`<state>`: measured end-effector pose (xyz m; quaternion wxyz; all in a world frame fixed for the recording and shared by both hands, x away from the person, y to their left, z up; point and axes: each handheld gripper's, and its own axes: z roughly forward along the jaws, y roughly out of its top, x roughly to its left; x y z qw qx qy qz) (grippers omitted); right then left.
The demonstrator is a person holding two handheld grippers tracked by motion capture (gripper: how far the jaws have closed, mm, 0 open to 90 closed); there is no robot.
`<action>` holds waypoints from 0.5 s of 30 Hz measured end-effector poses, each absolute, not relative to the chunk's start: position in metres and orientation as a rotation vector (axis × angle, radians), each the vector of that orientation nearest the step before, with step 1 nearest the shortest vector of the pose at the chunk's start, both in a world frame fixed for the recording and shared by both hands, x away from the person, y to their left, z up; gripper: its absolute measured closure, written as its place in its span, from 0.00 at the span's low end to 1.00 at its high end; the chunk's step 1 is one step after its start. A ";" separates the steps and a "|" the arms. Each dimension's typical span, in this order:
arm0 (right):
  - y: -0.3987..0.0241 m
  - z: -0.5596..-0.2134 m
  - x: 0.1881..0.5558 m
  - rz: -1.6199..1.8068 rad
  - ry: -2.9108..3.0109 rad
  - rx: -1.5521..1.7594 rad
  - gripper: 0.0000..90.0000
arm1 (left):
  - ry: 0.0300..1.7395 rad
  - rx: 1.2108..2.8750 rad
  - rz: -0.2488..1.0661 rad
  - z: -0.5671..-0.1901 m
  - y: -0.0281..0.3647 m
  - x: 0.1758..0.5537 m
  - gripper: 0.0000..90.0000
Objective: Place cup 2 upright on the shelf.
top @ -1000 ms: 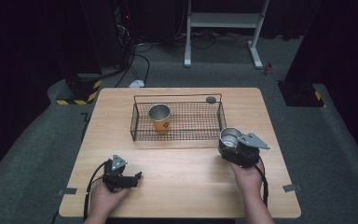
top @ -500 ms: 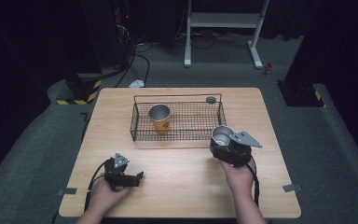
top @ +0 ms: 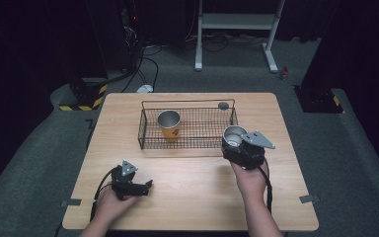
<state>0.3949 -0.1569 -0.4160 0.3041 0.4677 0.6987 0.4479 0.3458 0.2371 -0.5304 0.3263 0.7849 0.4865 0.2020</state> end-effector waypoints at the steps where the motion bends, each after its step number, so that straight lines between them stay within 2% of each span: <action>1: -0.157 -0.415 0.397 1.193 1.850 1.237 0.20 | 1.274 2.057 0.529 -0.530 0.237 0.346 0.00; 15: -0.146 -0.400 0.419 1.201 1.858 1.190 0.20 | 1.303 2.041 0.543 -0.531 0.237 0.347 0.00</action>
